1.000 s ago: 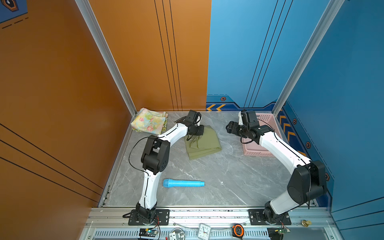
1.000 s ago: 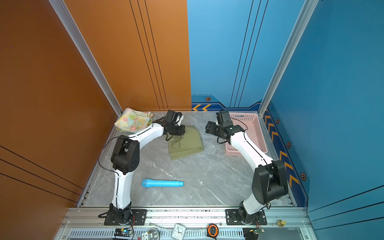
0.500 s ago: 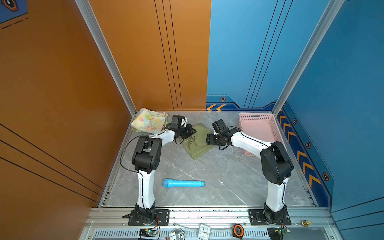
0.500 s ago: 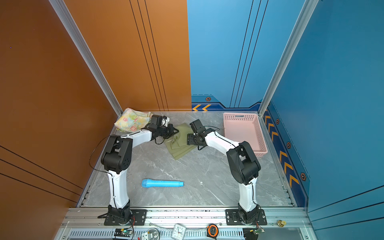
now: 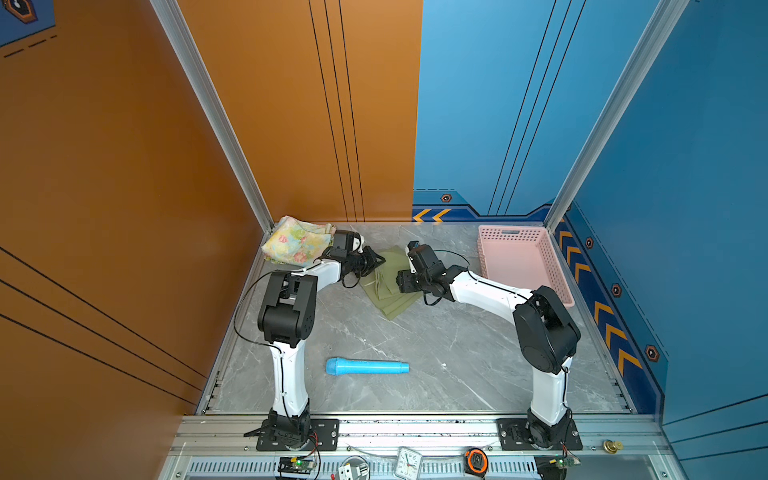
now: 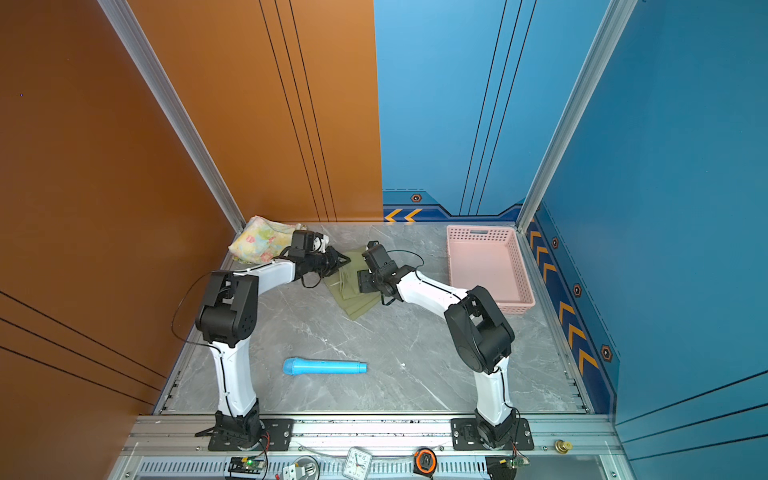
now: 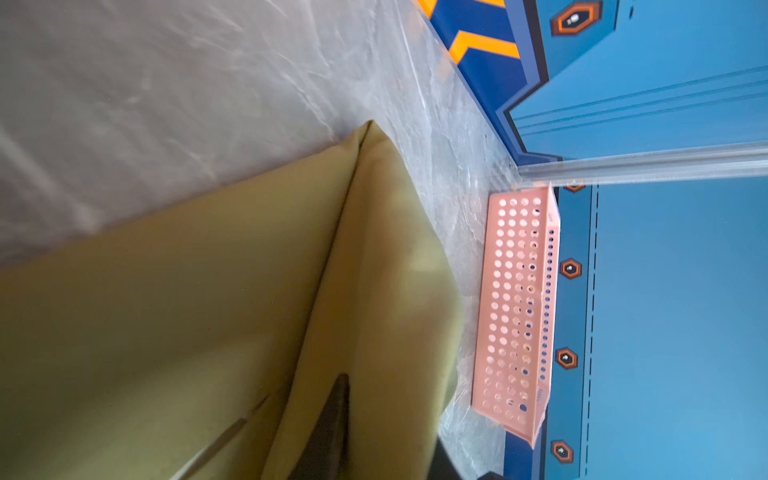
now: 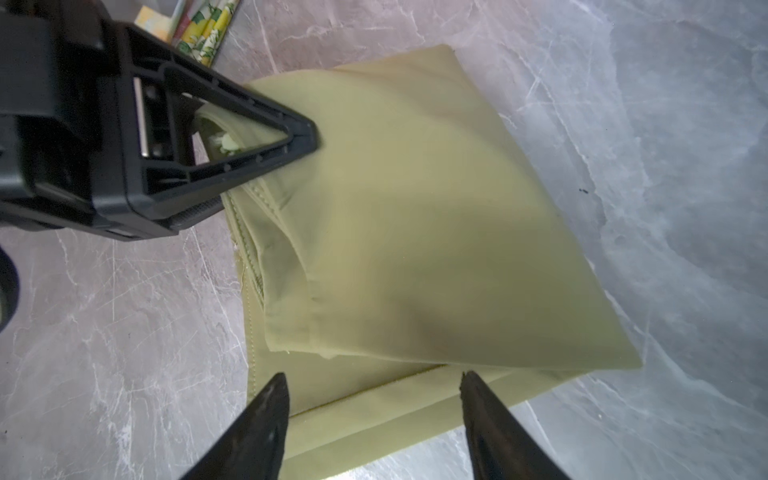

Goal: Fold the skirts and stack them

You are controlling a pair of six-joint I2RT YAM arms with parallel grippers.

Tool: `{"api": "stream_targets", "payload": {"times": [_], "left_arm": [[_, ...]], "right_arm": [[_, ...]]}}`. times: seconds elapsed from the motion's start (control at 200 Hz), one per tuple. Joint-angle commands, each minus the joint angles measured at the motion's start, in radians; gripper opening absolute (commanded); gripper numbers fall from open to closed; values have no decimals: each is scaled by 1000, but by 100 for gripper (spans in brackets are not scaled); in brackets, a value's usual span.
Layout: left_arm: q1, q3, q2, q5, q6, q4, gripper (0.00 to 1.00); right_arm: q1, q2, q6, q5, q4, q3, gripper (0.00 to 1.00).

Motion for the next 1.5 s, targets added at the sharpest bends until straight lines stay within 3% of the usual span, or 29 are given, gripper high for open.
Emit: {"api": "stream_targets", "payload": {"times": [0.0, 0.18, 0.416, 0.671, 1.011, 1.161, 1.282, 1.402, 1.492], "left_arm": [[28, -2, -61, -88, 73, -158, 35], [34, 91, -43, -232, 175, -461, 59], [49, 78, -111, -347, 236, -577, 66], [71, 12, -128, -306, 223, -541, 64], [79, -50, -110, -204, 144, -423, 47], [67, -74, -83, -193, 124, -377, 38], [56, -75, -46, -189, 109, -349, 30], [48, -80, -14, -180, 94, -309, 15], [39, -86, 6, -178, 81, -274, 0]], "right_arm": [[-7, 4, -24, 30, 17, 11, 66], [10, 37, -48, 36, -12, 58, 67], [74, 104, -125, 42, -60, 163, 74], [150, 242, -261, 94, -120, 303, 80], [175, 386, -325, 206, -199, 436, 79], [169, 418, -321, 222, -206, 460, 64], [167, 440, -321, 216, -219, 495, 26], [162, 445, -321, 189, -219, 510, 0], [157, 434, -321, 169, -226, 518, 0]]}}
